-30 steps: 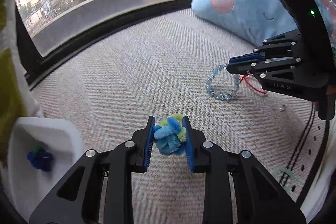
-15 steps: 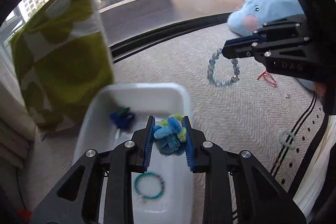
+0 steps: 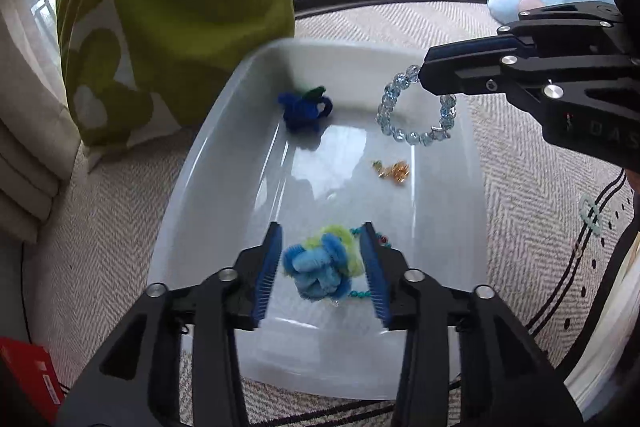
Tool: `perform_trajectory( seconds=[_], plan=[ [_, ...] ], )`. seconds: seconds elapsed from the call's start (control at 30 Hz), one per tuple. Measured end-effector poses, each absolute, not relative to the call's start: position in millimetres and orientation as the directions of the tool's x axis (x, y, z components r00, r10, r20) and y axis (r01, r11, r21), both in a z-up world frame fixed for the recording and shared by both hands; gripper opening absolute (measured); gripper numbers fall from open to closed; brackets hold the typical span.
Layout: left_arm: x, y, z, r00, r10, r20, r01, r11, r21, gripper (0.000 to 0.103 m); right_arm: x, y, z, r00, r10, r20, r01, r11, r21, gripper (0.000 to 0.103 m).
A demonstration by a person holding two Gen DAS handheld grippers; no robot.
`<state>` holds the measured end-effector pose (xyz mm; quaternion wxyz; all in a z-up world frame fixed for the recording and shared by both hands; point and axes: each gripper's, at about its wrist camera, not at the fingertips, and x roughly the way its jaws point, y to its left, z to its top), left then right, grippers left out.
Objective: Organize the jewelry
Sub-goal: 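Carry both items to the white tray and open both tools, then grasp the red string bracelet with the right tool while the left tool grasps the pale green jade bracelet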
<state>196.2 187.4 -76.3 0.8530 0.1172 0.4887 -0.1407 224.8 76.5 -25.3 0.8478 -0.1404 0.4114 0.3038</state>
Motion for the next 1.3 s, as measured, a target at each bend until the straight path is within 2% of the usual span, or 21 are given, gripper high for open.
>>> perform_trajectory(
  seconds=[0.07, 0.1, 0.13, 0.23, 0.5, 0.57, 0.73, 0.9, 0.97, 1.07, 1.3],
  plan=[
    [195.7, 190.4, -80.4, 0.481, -0.12, -0.869, 0.341, 0.938, 0.059, 0.059, 225.2, 80.7, -31.4, 0.469, 0.397, -0.789, -0.633, 0.774, 0.014, 0.011],
    [196.0, 192.2, -80.9, 0.481, -0.118, -0.868, 0.332, 0.942, 0.056, 0.062, 225.6, 81.4, -33.8, 0.459, 0.4, -0.793, -0.635, 0.772, 0.022, 0.016],
    [196.7, 194.5, -80.8, 0.482, -0.12, -0.868, 0.321, 0.946, 0.047, 0.064, 225.9, 80.9, -34.8, 0.456, 0.402, -0.794, -0.634, 0.772, 0.027, 0.027],
    [197.6, 195.1, -75.9, 0.487, -0.115, -0.866, 0.311, 0.949, 0.049, 0.064, 225.9, 70.2, -32.1, 0.464, 0.415, -0.783, -0.619, 0.784, 0.049, 0.041],
    [188.6, 158.3, -48.7, 0.521, -0.169, -0.836, 0.383, 0.922, 0.052, 0.064, 224.2, -27.9, 4.2, 0.549, 0.392, -0.738, -0.508, 0.858, 0.077, 0.041],
    [183.2, 139.1, -39.7, 0.53, -0.206, -0.823, 0.419, 0.907, 0.043, 0.069, 221.2, -71.0, 13.5, 0.582, 0.35, -0.734, -0.453, 0.889, 0.065, 0.042],
    [176.1, 86.1, -29.2, 0.521, -0.294, -0.801, 0.496, 0.868, 0.003, 0.069, 210.9, -184.4, 19.6, 0.646, 0.193, -0.738, -0.276, 0.961, 0.009, 0.045],
    [167.0, 27.3, -38.1, 0.489, -0.354, -0.797, 0.56, 0.828, -0.025, 0.07, 199.9, -264.8, -3.9, 0.637, 0.084, -0.766, -0.145, 0.989, -0.012, 0.045],
    [158.0, 1.7, -46.9, 0.47, -0.394, -0.79, 0.601, 0.798, -0.041, 0.077, 196.0, -287.0, -20.5, 0.622, 0.061, -0.781, -0.111, 0.994, -0.011, 0.045],
    [143.1, -34.3, -66.2, 0.42, -0.428, -0.8, 0.655, 0.753, -0.058, 0.08, 192.7, -305.3, -41.9, 0.601, 0.059, -0.797, -0.087, 0.996, 0.008, 0.045],
    [122.9, -90.4, -116.4, 0.331, -0.409, -0.851, 0.73, 0.682, -0.043, 0.08, 197.4, -313.4, -94.2, 0.552, 0.078, -0.83, -0.088, 0.996, 0.035, 0.045]
  ],
)
